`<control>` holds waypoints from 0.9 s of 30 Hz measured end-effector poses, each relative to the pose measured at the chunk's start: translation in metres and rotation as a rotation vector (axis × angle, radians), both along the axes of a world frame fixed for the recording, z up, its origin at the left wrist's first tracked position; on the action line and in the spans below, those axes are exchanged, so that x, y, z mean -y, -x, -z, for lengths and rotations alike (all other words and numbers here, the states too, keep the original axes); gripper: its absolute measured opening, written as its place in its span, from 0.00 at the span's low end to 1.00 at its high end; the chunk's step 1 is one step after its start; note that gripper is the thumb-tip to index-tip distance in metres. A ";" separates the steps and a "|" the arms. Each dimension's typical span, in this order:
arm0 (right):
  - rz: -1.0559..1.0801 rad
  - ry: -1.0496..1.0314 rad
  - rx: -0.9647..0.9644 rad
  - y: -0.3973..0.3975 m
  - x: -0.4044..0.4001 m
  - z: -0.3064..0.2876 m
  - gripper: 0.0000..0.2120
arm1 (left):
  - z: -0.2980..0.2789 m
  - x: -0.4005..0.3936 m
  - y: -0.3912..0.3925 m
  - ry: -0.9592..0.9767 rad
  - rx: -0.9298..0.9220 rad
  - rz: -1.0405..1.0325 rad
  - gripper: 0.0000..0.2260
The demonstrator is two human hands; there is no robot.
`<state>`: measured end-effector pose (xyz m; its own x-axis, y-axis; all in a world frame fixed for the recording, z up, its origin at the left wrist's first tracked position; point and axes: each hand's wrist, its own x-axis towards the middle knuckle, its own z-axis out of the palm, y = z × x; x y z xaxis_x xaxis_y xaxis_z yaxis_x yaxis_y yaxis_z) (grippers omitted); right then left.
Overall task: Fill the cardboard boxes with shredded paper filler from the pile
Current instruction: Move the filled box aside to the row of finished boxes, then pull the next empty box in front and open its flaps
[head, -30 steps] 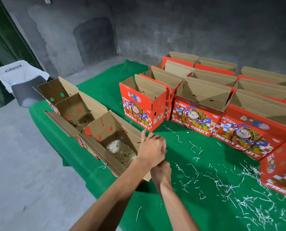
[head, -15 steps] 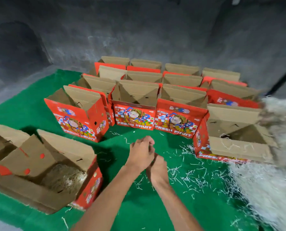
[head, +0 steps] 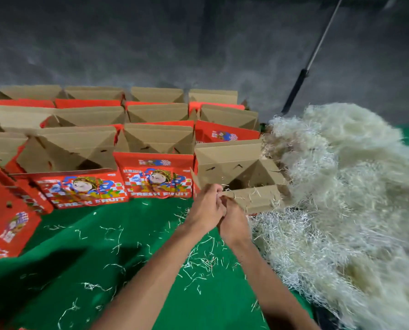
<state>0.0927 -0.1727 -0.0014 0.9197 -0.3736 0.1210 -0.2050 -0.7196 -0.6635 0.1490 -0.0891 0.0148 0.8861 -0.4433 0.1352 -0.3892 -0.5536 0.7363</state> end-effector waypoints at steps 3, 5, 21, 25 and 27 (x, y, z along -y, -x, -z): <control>-0.008 0.078 -0.059 -0.016 0.045 0.009 0.12 | 0.009 0.040 -0.019 -0.106 -0.101 0.046 0.25; 0.002 0.114 -0.106 -0.027 0.069 0.016 0.15 | 0.018 0.061 -0.034 -0.187 -0.147 0.052 0.30; -0.031 0.466 -0.210 -0.065 0.140 0.059 0.21 | 0.060 0.101 -0.080 -0.476 -0.142 0.116 0.10; -0.045 0.454 -0.210 -0.052 0.136 0.052 0.19 | 0.055 0.094 -0.067 -0.503 -0.155 0.117 0.09; -0.046 0.453 -0.218 -0.040 0.132 0.050 0.19 | 0.052 0.089 -0.055 -0.523 -0.147 0.120 0.08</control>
